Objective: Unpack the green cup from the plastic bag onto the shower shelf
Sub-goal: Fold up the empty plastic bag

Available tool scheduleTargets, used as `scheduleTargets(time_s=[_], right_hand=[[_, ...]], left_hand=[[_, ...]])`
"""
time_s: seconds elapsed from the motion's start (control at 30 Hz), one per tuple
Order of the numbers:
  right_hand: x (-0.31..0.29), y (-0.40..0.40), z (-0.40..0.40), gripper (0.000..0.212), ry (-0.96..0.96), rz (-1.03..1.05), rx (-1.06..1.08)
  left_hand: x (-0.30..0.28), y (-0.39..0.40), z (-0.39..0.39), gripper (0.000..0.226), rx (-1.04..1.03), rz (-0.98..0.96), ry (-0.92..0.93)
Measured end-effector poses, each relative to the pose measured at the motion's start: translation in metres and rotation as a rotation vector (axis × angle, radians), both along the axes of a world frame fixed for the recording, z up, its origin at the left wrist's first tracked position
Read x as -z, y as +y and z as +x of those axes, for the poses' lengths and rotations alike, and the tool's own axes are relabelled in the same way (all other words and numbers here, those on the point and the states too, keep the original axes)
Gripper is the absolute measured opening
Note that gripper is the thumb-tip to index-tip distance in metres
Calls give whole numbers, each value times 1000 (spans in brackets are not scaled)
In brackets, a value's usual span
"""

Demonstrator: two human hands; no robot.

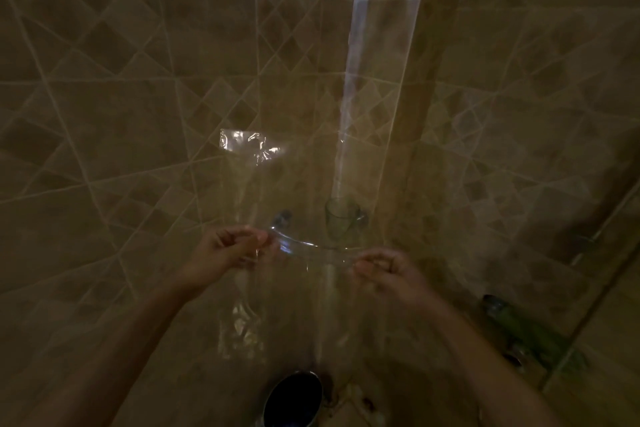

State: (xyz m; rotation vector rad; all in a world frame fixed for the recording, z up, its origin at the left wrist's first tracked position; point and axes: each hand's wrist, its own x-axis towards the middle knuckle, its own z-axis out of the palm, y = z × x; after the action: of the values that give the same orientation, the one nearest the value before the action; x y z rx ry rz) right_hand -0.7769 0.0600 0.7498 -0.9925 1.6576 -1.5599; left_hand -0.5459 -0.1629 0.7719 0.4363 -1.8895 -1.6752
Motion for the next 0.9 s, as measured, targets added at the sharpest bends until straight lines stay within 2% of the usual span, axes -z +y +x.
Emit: scheduleTargets(time_s=[0.1, 0.2, 0.33, 0.4, 0.57, 0.7, 0.77, 0.9], right_hand=[[-14, -5, -7, 18, 43, -8, -59], [-24, -10, -13, 31, 103, -14, -79], [-31, -22, -19, 19, 168, 5, -101], [-34, -24, -21, 23, 165, -3, -127], [-33, -26, -29, 58, 82, -19, -168], [-36, -24, -36, 42, 139, -31, -231], [-37, -26, -41, 40, 182, -29, -219], [-37, -27, -49, 41, 139, -89, -154]], left_hand=[[-10, -12, 7, 21, 18, -135, -145], [-20, -20, 8, 24, 59, -212, -123], [-26, -37, 8, 18, 72, -318, -119], [-27, -44, 11, 21, 74, -335, -129], [-23, -57, 17, 24, 129, -182, -132], [-20, -67, 18, 24, 79, -171, -162], [-20, -70, 14, 24, 77, -164, -176], [-19, -72, 5, 28, 93, 8, -94]])
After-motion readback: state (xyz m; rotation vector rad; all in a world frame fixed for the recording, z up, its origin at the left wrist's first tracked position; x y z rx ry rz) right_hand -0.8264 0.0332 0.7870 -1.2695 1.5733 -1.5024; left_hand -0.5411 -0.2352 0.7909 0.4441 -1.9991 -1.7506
